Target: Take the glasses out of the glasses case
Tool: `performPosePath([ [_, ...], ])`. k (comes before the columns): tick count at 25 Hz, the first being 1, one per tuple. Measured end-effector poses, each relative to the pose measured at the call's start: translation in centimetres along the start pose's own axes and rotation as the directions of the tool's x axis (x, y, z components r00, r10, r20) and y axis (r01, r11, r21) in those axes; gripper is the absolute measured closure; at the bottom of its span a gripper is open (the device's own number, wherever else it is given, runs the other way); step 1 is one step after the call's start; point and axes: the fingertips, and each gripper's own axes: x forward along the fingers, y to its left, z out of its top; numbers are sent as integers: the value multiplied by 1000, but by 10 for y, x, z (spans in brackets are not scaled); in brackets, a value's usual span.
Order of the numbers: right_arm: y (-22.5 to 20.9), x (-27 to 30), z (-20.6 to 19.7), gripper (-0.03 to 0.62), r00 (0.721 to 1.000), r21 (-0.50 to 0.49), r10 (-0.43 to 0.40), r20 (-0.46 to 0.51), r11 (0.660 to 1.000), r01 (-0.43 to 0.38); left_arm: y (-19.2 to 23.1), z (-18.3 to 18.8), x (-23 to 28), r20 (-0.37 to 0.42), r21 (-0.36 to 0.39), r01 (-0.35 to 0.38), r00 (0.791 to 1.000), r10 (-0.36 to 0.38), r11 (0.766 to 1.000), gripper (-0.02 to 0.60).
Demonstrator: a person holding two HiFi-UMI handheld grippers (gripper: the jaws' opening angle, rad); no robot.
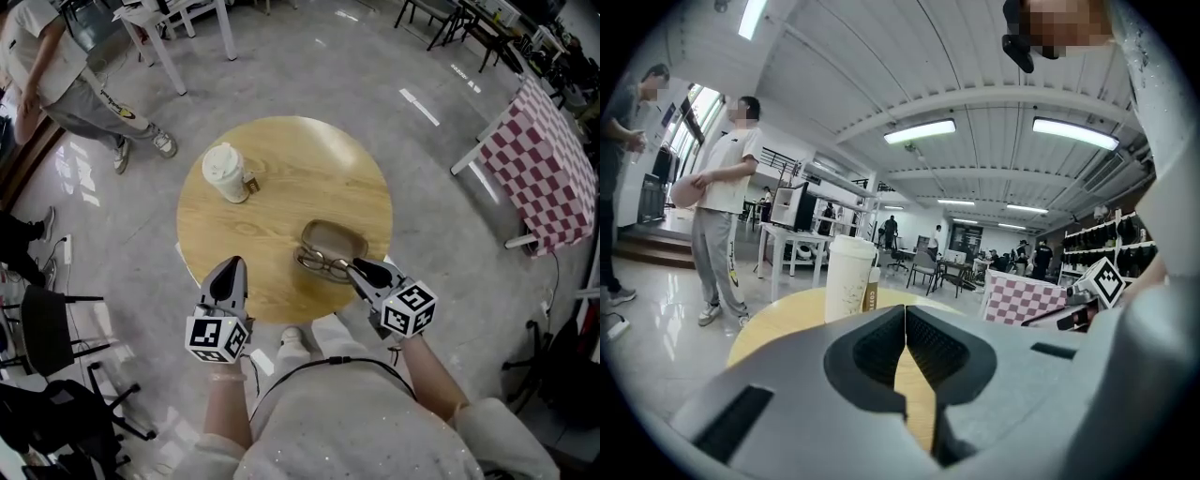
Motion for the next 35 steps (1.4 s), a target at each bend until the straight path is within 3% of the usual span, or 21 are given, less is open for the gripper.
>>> performPosePath([
  [11,-7,15,-5,497,993,-44,50,-108,998,-55,-1,-13,0,-29,-15,-39,999,38,999,575],
  [19,-11,23,-15,496,965,-89,81,-248,990,-106,4,-22,-8,-47,-35,-72,996,70,997,575],
  [29,1,43,-34,496,874,-104,137,-466,973,-208,10,-30,-13,-63,-52,-87,994,84,995,575],
  [35,4,50,-47,497,793,-159,124,-597,950,-269,14,-32,-15,-64,-65,-100,993,96,993,575],
])
